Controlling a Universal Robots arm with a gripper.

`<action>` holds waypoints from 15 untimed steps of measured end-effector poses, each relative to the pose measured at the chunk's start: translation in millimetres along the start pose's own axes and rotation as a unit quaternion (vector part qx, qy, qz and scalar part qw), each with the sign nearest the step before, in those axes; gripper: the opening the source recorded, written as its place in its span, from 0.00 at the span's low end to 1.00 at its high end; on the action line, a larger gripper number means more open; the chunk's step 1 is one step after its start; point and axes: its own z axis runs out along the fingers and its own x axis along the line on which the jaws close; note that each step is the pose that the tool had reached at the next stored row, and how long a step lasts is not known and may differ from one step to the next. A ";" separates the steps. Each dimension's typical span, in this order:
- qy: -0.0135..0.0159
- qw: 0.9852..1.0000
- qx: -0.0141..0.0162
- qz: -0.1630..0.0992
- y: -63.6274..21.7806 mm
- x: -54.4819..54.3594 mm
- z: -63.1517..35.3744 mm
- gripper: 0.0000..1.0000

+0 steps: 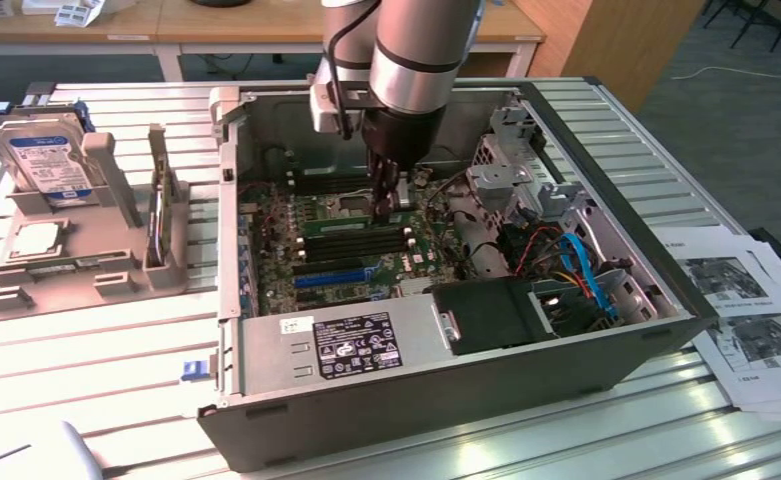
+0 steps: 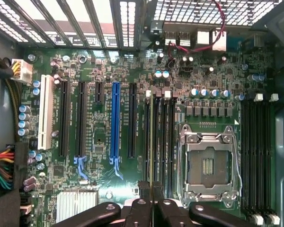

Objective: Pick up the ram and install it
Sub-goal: 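Insert the ram into the slot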

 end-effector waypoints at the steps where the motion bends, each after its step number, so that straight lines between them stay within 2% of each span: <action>1: 0.000 1.000 0.000 0.000 -1.2 0.0 -0.1 0.12; 4: 0.000 1.000 0.000 0.000 -4.6 0.0 -0.1 0.12; 8: 0.000 1.000 0.000 0.000 -4.8 0.0 -0.1 0.12; 15: 0.000 1.000 0.000 0.000 -5.4 0.5 10.1 0.12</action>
